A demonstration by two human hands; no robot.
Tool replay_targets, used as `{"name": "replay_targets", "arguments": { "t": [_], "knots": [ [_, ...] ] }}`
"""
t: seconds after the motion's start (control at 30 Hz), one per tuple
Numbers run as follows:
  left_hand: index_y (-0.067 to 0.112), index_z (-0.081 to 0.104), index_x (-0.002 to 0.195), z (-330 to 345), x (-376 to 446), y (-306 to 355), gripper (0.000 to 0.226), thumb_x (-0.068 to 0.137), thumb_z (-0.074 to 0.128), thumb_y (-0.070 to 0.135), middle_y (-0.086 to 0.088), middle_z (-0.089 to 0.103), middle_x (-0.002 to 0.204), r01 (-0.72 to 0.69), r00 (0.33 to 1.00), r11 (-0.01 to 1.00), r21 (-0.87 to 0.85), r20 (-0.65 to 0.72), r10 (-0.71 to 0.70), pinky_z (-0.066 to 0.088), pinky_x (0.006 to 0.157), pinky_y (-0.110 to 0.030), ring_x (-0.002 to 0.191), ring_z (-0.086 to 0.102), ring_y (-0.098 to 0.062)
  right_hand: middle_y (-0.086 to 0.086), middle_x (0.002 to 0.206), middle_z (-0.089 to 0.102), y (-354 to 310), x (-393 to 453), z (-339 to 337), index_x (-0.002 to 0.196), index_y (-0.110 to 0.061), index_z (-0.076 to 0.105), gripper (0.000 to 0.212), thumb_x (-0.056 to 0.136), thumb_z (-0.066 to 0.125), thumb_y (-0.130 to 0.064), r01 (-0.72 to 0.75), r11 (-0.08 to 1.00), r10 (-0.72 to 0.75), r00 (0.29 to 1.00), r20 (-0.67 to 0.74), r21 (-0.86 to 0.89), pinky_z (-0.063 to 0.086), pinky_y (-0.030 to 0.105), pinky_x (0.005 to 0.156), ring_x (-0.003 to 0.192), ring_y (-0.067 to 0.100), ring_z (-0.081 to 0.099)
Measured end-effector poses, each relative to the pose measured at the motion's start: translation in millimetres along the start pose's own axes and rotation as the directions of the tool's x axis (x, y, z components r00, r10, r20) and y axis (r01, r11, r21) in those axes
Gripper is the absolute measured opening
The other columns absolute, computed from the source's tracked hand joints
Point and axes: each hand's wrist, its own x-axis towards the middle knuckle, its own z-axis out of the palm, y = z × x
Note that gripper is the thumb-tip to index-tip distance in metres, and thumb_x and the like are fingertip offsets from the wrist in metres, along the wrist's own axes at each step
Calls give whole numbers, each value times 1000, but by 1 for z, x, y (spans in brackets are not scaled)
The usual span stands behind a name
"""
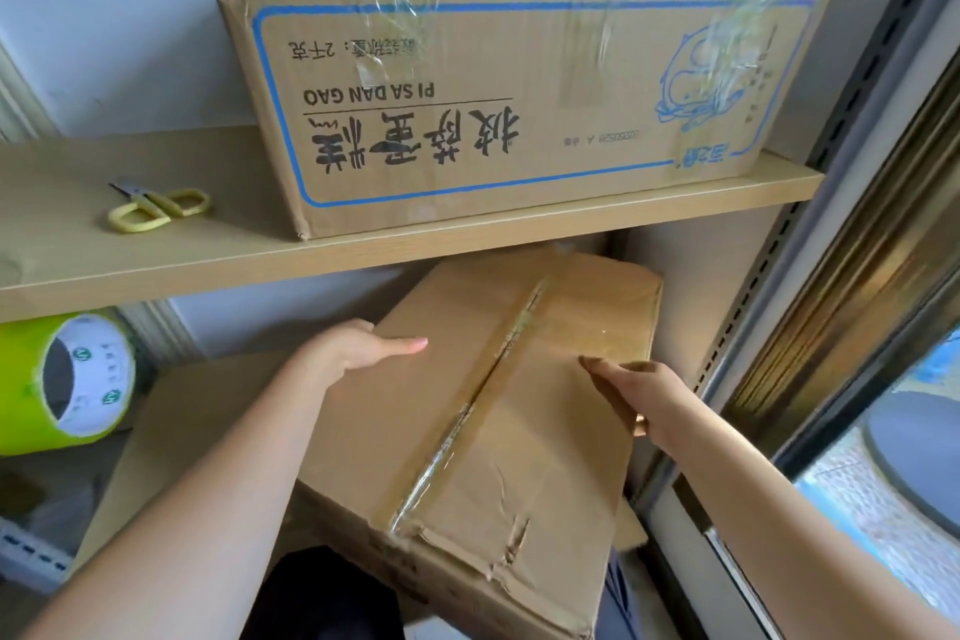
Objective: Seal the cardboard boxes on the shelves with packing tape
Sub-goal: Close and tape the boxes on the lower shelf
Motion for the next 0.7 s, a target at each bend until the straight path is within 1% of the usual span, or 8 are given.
{"name": "replay_targets", "arguments": {
  "t": [0.1,0.27,0.33,0.43,0.5,0.57,0.63,0.7],
  "knots": [
    [11,20,157,3,1,-5,119,68,74,69,-5,17,165,-3,1000,1000,-15,23,4,24,118,-42,150,22,-26,6,91,73,5,2,-1,95,-15,65,51,69,83,-54,21,1000,-21,1000,3,2,59,35,69,82,23,71],
    [11,44,145,1,-4,-12,129,46,69,91,-6,48,150,-39,999,998,39,-32,41,40,110,-39,133,49,-26,5,90,72,3,3,3,95,-17,66,53,66,83,-58,27,999,-28,999,-44,-18,60,43,82,82,24,70],
    [9,46,143,4,-19,-9,119,56,67,88,-4,49,148,-59,996,992,108,-61,66,39,108,-33,131,50,-26,3,95,71,7,-2,2,101,-20,65,59,65,80,-64,54,998,-54,997,-49,-15,59,43,85,86,22,69],
    [11,25,155,19,-64,-4,101,81,55,74,-9,24,162,-182,949,916,356,-181,259,25,116,-38,148,24,-26,4,113,65,16,-15,8,128,-21,51,70,76,73,-62,31,995,-27,999,-40,97,53,43,95,98,22,63],
    [27,24,156,40,-118,-13,102,75,32,89,0,11,166,-298,896,846,443,-176,407,7,124,-46,153,5,-19,7,134,55,20,-23,21,148,-19,26,83,86,66,-56,99,993,-95,993,-69,57,45,45,105,113,28,58],
    [33,21,156,73,-172,-22,112,66,13,98,7,3,166,-425,867,788,446,-50,496,-6,122,-52,152,-10,-13,9,140,51,26,-35,39,153,-20,6,85,93,58,-49,238,966,-247,965,-92,-102,46,43,104,116,29,57],
    [28,5,159,109,-211,-32,121,61,16,99,3,-13,165,-428,882,713,555,85,463,-10,120,-55,150,-22,-18,9,129,58,26,-45,51,144,-13,26,69,93,58,-47,329,908,-360,930,-80,-259,52,39,91,105,25,60],
    [21,-9,158,125,-220,-46,121,63,20,91,-7,-23,163,-309,911,648,696,22,411,-11,119,-57,149,-24,-27,12,129,55,19,-45,53,136,-9,41,66,90,62,-50,350,879,-393,916,-79,-323,49,36,90,110,26,57]
  ]
}}
